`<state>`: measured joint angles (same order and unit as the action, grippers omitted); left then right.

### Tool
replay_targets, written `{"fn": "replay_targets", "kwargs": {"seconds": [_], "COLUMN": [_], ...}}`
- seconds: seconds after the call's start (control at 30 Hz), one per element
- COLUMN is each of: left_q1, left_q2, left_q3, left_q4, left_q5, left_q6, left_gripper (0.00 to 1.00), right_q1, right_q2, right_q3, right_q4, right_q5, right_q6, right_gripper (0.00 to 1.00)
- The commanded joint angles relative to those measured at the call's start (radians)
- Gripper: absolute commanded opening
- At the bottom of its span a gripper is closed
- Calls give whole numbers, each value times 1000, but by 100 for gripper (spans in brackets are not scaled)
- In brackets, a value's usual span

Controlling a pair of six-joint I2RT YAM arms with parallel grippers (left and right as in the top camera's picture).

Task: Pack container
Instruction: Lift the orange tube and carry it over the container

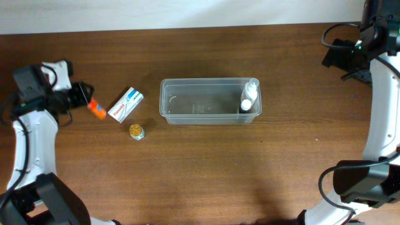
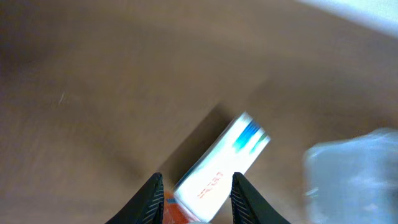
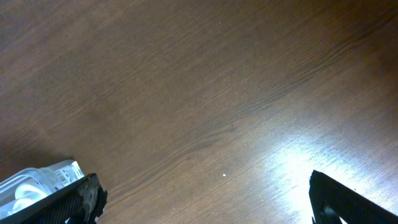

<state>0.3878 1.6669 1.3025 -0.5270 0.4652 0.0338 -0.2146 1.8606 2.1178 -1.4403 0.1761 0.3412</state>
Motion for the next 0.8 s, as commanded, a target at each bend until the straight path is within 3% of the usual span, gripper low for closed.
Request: {"fn": "replay_targets", "kwargs": {"seconds": [0.0,0.57,0.77], "left_q1": [3,-1,-58], "left_q2": [-1,-1,-4], "left_q3": [93,153,202], "left_q4": [8,4,4], "left_q5": [178,282,306], "left_q6": [-99,-154,-173], "left_gripper": [27,26,26], "right_q1": [-3,-3,-3], "right_q2": [-8,-8,-8], "right_q3": [13,13,13], "right_q4": [0,0,0], "right_q5": [13,13,13], "right_q6": [12,12,12], "right_gripper": [99,98,98]}}
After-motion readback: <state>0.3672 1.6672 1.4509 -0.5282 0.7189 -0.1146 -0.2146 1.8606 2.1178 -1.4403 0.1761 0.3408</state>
